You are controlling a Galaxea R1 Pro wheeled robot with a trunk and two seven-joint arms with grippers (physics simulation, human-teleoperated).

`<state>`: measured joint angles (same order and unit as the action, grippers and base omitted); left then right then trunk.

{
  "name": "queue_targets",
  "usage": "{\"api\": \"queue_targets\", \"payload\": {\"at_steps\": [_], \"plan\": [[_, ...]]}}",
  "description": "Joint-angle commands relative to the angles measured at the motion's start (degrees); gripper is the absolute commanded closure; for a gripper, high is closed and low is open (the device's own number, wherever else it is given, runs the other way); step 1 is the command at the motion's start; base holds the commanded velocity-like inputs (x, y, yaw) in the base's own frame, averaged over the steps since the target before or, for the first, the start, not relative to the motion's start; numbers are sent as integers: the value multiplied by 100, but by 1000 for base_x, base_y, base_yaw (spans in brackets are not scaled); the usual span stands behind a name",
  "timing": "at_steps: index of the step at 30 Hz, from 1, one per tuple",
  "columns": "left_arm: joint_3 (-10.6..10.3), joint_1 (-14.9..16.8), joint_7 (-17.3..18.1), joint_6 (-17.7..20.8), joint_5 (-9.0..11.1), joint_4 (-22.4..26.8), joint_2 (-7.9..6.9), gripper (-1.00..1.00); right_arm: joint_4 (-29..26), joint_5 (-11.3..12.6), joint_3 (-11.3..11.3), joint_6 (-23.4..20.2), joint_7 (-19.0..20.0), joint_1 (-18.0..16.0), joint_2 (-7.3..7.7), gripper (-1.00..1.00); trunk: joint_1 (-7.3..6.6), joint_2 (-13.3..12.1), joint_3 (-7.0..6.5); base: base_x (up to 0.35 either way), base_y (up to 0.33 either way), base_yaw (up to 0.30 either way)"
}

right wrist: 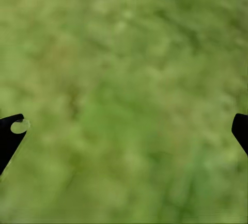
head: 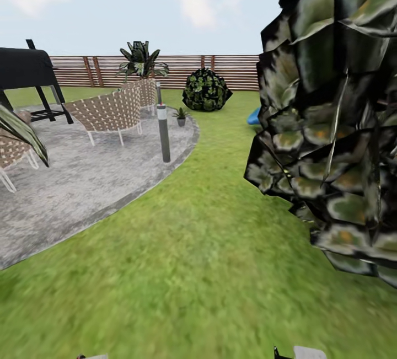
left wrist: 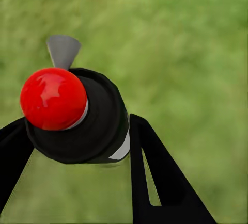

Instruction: Pick up the pesticide atomizer in the garden and spray insectifuge to fully cover both potted plants in the garden.

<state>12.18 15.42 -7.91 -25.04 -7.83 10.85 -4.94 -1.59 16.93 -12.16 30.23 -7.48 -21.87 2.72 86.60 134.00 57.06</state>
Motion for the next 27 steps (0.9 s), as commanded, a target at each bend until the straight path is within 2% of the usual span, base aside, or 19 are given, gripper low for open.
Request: {"api": "queue_targets", "payload": {"at_steps": [1, 22, 27], "plan": [[27, 5, -27, -19, -61, -10, 2, 100, -1, 30, -50, 9, -25, -1, 0, -100, 2, 2, 5, 340, 0, 53], [27, 5, -27, -19, -60, -6, 2, 100, -6, 37, -50, 9, -25, -1, -1, -100, 2, 2, 5, 340, 0, 6], [27, 5, -27, -19, -61, -5, 2, 100, -6, 39, -50, 9, -25, -1, -5, -100, 2, 2, 5, 340, 0, 219]]}}
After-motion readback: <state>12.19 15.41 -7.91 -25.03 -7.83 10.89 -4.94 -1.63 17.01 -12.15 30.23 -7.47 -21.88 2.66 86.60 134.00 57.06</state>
